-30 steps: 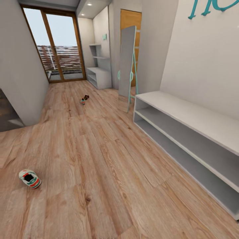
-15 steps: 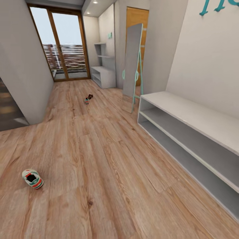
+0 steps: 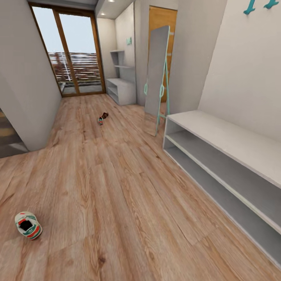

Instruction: Pick up the two gym shoes and the two sandals from the corridor floor and place them onto the hallstand (shoe rack) in the corridor, making sure they are on the rack and not on the floor. Arrange them so the two gym shoes are next to each other and the two sandals are next to each other.

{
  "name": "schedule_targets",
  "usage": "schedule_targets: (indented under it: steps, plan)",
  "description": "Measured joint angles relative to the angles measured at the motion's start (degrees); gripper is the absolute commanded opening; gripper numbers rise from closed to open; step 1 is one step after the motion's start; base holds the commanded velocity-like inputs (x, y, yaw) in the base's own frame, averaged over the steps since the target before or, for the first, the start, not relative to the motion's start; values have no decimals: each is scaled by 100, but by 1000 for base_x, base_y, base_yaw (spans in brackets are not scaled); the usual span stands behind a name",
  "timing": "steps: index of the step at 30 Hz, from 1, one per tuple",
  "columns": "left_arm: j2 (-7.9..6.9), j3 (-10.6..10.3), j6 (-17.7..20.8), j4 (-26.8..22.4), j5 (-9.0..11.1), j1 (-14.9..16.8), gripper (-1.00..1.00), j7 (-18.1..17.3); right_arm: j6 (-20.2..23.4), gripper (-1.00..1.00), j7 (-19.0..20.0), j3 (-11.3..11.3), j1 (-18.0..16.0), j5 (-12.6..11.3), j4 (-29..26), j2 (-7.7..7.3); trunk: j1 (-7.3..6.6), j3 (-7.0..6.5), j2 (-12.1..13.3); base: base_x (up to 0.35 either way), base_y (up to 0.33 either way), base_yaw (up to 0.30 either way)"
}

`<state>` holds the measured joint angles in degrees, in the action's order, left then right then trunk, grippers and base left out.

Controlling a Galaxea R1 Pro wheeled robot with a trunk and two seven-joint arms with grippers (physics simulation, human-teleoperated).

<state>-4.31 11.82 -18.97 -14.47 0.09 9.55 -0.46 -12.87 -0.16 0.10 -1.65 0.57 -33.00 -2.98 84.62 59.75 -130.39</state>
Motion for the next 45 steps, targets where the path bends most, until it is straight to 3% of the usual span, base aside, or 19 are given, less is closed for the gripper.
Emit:
schedule_targets:
  steps: [33, 45]
  plan:
    - [-8, 23, 0, 0, 15, 0, 100, -1, -6, 100, 0, 2, 1, -1, -8, 0, 0, 0, 0, 339, -19, 2]
    - [-9, 23, 0, -3, 8, -2, 100, -1, -7, 100, -7, -2, -1, -3, 2, 9, 0, 0, 0, 320, 104, 223]
